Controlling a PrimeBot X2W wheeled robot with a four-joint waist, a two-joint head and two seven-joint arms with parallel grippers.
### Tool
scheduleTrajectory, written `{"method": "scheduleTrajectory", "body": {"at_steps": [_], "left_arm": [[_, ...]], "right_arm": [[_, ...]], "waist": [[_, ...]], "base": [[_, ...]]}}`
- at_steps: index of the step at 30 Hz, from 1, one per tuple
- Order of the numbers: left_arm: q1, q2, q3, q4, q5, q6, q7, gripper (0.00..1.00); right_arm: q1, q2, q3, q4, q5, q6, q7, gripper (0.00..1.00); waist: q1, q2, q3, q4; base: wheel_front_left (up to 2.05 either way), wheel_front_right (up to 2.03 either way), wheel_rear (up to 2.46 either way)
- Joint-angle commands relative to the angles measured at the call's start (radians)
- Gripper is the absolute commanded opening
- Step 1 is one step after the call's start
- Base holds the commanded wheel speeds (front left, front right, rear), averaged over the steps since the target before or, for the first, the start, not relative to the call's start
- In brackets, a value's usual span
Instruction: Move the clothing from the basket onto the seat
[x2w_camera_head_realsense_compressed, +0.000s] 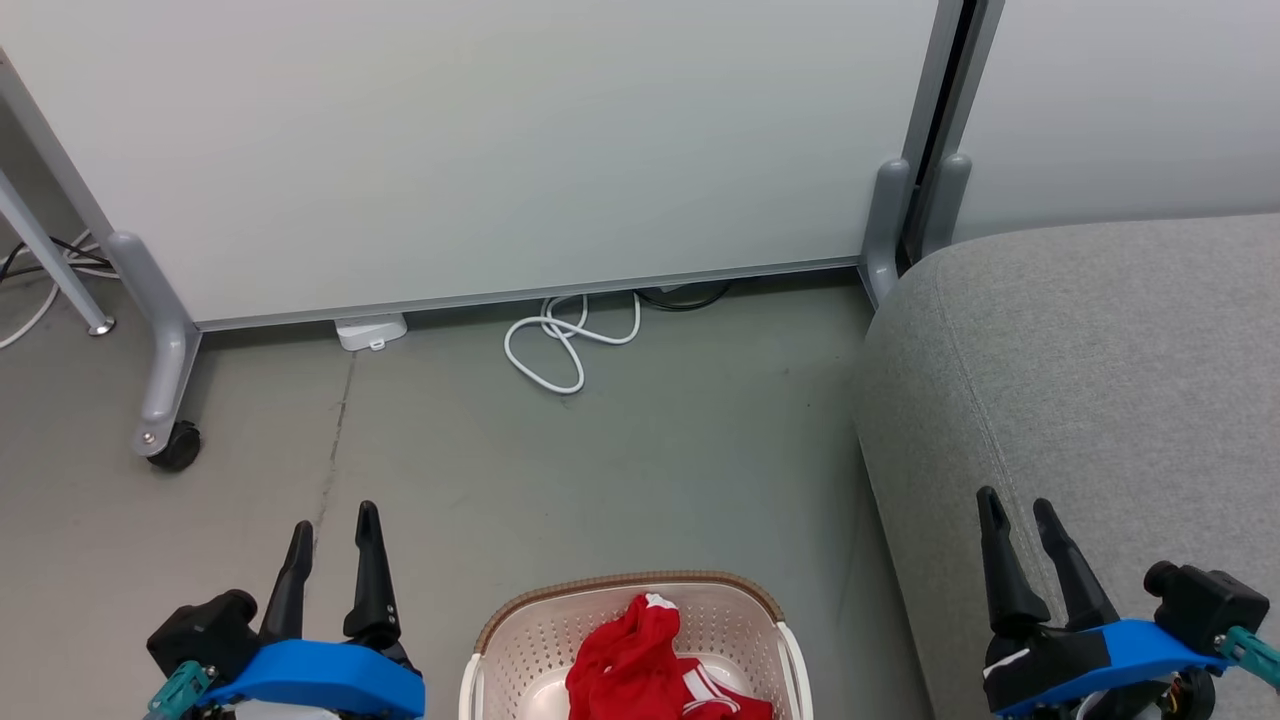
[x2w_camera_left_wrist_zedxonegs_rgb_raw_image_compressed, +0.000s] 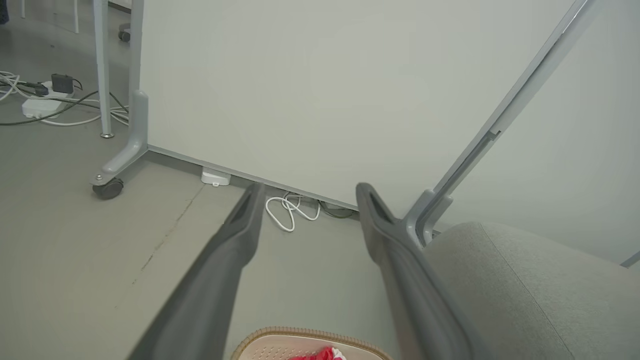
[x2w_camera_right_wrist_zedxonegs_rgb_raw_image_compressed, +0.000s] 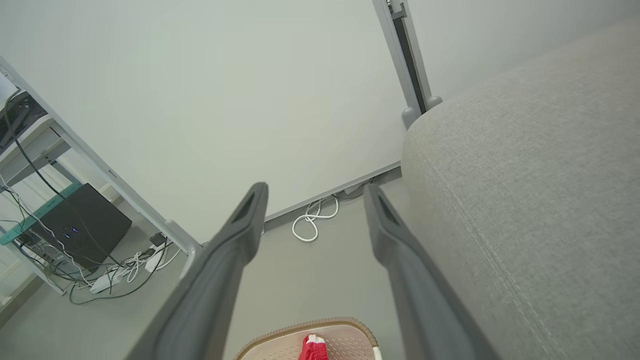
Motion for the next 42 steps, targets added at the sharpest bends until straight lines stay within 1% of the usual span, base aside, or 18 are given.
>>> {"method": "scheduleTrajectory", "body": {"at_steps": [1, 14, 28, 42], "left_arm": [[-0.003, 0.01, -0.005, -0.004, 0.028, 0.004, -0.01, 1.0], [0.006, 0.012, -0.023, 0.008, 0.15, 0.012, -0.041, 1.0], [0.015, 0.013, -0.036, 0.022, 0.265, 0.018, -0.072, 1.0], [0.004, -0.004, -0.015, 0.063, 0.301, 0.018, -0.099, 1.0]], "right_arm": [[-0.013, -0.007, 0.001, -0.008, -0.029, 0.002, -0.01, 1.0], [-0.012, -0.008, 0.003, -0.002, -0.177, 0.002, -0.026, 1.0], [-0.004, -0.009, 0.004, 0.007, -0.302, 0.002, 0.005, 1.0], [-0.005, -0.009, 0.001, 0.009, -0.406, 0.002, -0.005, 1.0]], "waist": [[0.0, -0.0001, 0.001, 0.0], [0.0, -0.0001, -0.003, 0.004], [0.0, -0.0001, -0.003, 0.004], [0.0, -0.0001, -0.001, 0.007]], "base": [[0.0, 0.0, 0.0], [0.0, 0.0, 0.0], [0.0, 0.0, 0.0], [0.0, 0.0, 0.0]]}}
